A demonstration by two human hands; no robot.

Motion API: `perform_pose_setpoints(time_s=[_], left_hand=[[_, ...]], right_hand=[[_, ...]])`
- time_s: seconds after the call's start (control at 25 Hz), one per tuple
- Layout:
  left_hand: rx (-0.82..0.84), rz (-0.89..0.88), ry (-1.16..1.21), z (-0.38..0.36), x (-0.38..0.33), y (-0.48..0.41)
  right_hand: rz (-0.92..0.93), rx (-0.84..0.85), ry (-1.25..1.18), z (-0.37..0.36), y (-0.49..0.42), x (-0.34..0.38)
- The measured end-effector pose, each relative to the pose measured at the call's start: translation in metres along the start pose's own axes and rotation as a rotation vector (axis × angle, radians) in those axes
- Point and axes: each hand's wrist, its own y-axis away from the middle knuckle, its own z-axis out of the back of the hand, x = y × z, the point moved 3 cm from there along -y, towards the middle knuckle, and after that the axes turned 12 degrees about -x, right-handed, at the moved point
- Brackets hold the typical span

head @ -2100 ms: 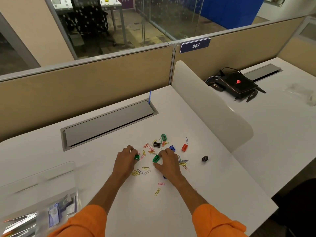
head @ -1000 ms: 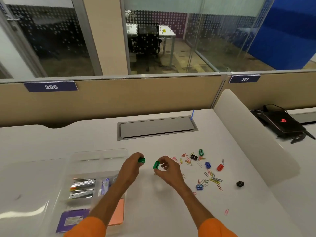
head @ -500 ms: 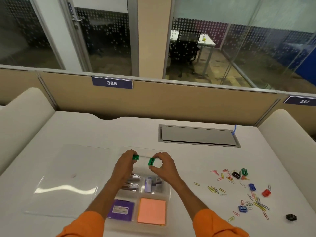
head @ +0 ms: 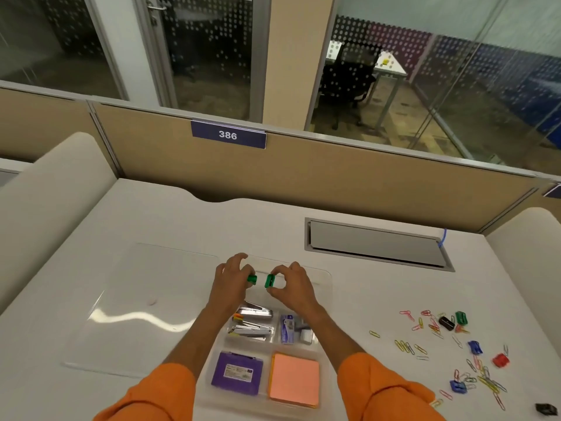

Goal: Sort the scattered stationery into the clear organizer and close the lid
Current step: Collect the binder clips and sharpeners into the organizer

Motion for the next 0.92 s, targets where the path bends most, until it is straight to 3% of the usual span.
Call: perform_pose_setpoints(time_s=[0.2, 0.48, 0.92], left_hand=[[-0.017, 0.002, 0.07, 0.001, 0.008, 0.002], [-0.101, 0.037, 0.17, 0.015, -0.01, -0.008], [0.005, -0.184, 0.267, -0.032, -0.15, -0.012]], right_hand=[[-0.005, 0.032, -0.013, 0.001, -0.001, -0.003], [-0.006, -0.08, -0.093, 0.038, 0.004, -0.024], [-0.194, -0.267, -0.09, 0.145, 0.061, -0.14]])
